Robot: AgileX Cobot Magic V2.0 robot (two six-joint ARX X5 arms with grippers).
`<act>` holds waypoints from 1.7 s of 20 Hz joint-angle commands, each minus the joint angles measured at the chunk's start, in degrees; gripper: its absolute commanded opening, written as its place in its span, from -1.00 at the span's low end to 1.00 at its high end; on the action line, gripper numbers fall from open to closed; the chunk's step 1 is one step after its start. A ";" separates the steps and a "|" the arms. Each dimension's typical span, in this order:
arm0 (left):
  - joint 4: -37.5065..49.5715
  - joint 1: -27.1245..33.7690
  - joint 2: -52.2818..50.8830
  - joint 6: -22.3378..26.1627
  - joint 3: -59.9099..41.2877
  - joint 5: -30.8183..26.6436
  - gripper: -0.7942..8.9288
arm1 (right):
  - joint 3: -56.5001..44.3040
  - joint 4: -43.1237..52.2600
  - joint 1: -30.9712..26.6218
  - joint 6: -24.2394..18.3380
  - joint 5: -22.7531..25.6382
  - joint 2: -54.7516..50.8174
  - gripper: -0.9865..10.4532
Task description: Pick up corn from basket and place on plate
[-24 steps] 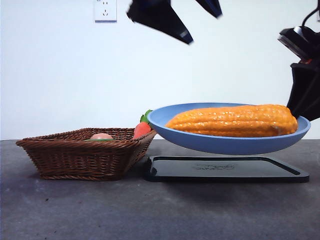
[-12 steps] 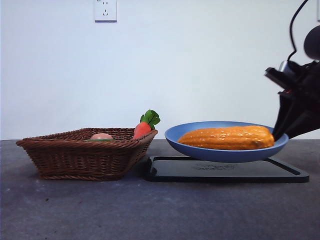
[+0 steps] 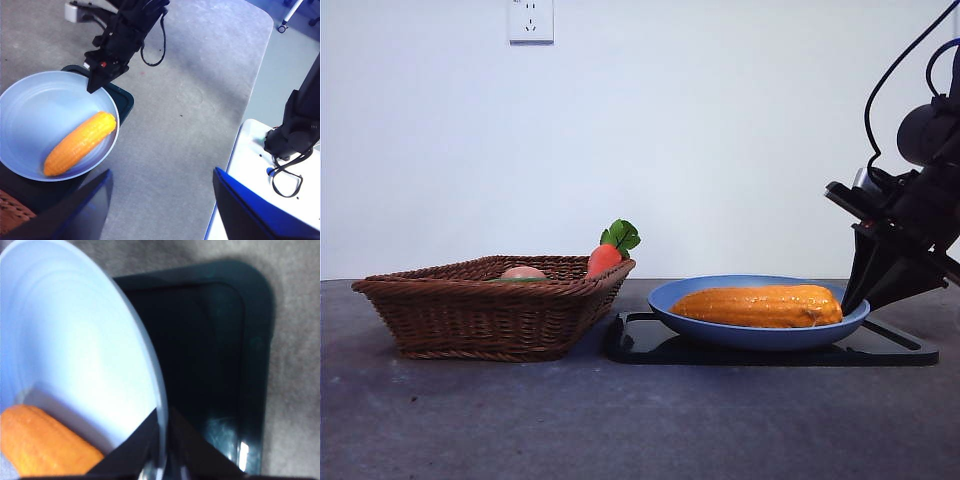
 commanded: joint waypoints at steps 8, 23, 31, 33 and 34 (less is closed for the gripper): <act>0.44 -0.46 0.24 -0.46 1.27 -0.13 -0.17 | 1.22 -0.79 -0.11 0.33 -0.50 0.85 -0.45; 0.22 3.61 0.26 0.48 1.27 -0.17 -0.17 | 1.01 -20.92 1.42 -8.55 -1.75 -27.87 -0.45; -2.54 9.25 0.76 2.12 1.27 -0.17 -0.22 | -3.96 -26.91 13.09 -8.83 7.56 -45.90 -0.47; -3.96 10.38 1.42 2.21 1.25 -0.17 -0.34 | -6.64 -26.64 15.19 -8.63 9.05 -49.20 -0.49; -4.66 10.80 1.88 2.38 1.25 -0.17 -0.42 | -8.02 -26.51 15.80 -8.52 9.29 -50.49 -0.49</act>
